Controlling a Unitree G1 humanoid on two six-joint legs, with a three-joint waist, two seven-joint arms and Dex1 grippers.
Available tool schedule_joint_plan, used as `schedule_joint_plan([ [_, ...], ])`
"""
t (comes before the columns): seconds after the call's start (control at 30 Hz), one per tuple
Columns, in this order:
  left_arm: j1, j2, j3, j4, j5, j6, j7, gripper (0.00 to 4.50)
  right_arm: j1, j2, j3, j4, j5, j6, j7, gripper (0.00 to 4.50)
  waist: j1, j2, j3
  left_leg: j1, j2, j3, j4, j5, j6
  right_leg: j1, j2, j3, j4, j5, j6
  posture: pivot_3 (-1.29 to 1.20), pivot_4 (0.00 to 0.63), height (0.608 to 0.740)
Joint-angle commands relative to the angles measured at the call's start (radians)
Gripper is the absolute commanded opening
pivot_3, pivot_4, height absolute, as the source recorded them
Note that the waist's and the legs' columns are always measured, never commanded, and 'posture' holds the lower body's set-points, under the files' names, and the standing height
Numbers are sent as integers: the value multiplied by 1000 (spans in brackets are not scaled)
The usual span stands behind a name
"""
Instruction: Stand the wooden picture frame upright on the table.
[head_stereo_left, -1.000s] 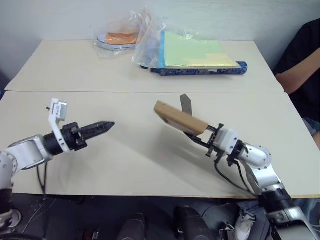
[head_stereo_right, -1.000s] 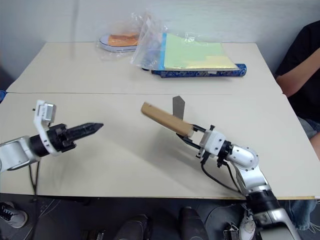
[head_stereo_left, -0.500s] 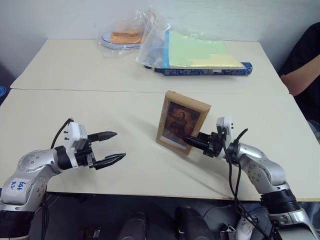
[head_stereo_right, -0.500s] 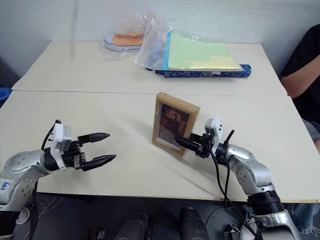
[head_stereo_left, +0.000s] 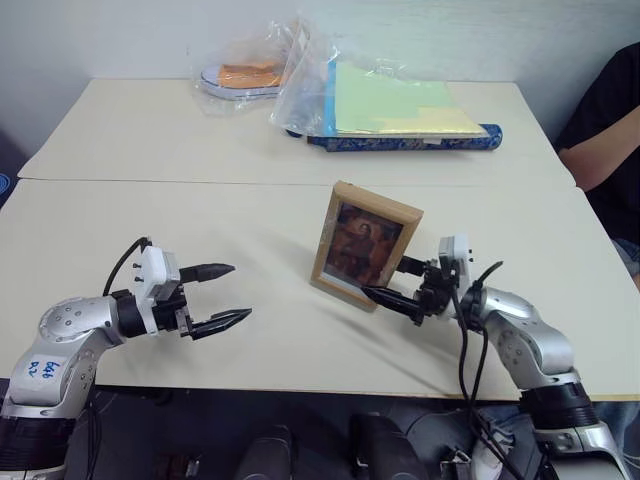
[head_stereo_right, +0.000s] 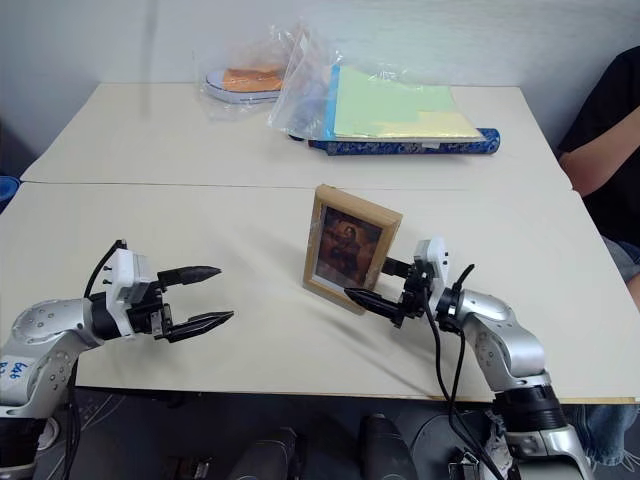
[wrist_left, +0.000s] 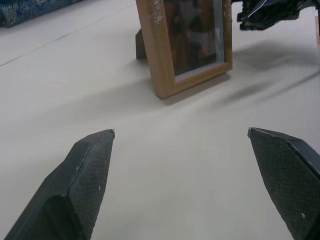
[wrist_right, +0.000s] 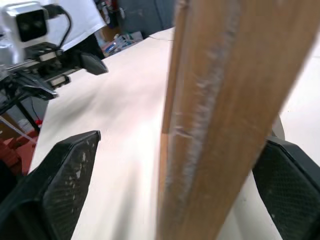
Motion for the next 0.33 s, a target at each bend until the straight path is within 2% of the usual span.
schedule_joint_plan([
  [0.03,58,26,49,41,102,-103,10,4500,81,-82,-93,-33,-77,-156,74,4442,2,0,0,0,0,0,0,0,0,0,0,0,0,0,0,0,150,740],
  [0.2,137,36,104,95,143,-187,-13,4500,175,-177,-181,111,-236,-543,187,4442,1,0,0,1,-1,1,0,0,1,1,0,0,-1,0,0,0,150,740],
  [0.33,175,28,145,118,152,-227,-7,4500,192,-189,-223,193,-262,-674,204,4442,0,0,0,2,0,1,0,0,1,1,0,0,0,0,0,0,150,740],
])
